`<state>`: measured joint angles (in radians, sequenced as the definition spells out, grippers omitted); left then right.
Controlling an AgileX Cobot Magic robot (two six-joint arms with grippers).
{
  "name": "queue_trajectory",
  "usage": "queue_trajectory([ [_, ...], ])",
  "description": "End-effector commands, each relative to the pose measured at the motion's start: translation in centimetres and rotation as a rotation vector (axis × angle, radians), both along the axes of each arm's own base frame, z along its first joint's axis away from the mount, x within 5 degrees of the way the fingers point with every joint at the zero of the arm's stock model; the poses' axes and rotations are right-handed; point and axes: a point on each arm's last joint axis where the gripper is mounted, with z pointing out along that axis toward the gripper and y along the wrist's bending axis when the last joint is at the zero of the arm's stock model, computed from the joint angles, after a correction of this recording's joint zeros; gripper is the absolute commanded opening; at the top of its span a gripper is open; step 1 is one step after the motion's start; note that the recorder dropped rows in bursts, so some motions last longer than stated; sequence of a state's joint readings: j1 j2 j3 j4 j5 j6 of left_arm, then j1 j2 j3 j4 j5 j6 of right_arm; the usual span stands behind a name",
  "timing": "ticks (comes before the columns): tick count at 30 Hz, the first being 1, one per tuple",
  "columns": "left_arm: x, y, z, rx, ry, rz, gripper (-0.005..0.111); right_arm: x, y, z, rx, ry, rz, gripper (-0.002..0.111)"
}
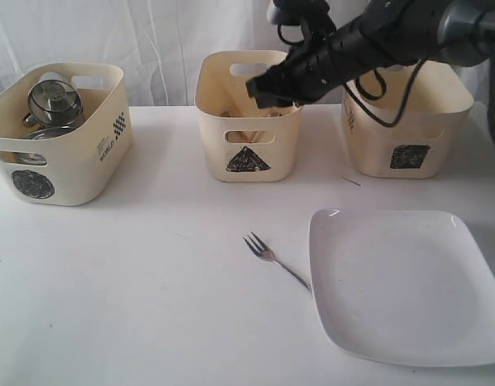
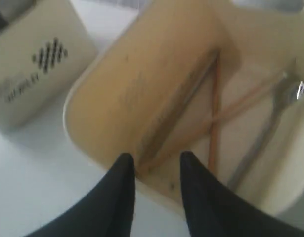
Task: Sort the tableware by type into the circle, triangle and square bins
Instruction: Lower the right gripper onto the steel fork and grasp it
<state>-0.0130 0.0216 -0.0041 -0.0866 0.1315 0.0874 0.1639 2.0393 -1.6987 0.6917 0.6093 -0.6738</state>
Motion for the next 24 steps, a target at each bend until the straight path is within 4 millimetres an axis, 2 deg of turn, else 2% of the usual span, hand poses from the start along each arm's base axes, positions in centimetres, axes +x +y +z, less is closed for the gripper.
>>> queue_trajectory([
  [1, 0.0, 0.0, -0.1, -0.011, -0.004, 0.000, 0.000, -4.6, -0.1, 0.6, -0.230, 0.100, 0.101, 0.031],
  [5, 0.0, 0.0, -0.1, -0.011, -0.004, 0.000, 0.000, -8.4, 1.0, 1.4, -0.343, 0.147, 0.201, 0.031],
  [7, 0.0, 0.0, -0.1, -0.011, -0.004, 0.000, 0.000, -10.4, 2.0, 1.2, -0.409, 0.208, 0.285, 0.031],
  [10, 0.0, 0.0, -0.1, -0.011, -0.004, 0.000, 0.000, -12.3, 3.6, 0.3, -0.517, 0.240, 0.386, 0.031],
  [16, 0.0, 0.0, -0.1, -0.011, -0.004, 0.000, 0.000, -14.3, 6.5, -2.4, -0.660, 0.263, 0.529, 0.033],
  [19, 0.0, 0.0, -0.1, -0.011, -0.004, 0.000, 0.000, -15.3, 7.4, -4.9, -0.721, 0.337, 0.592, 0.045],
  [24, 0.0, 0.0, -0.1, -0.011, -0.004, 0.000, 0.000, -14.6, 8.2, -7.9, -0.698, 0.363, 0.548, 0.046],
])
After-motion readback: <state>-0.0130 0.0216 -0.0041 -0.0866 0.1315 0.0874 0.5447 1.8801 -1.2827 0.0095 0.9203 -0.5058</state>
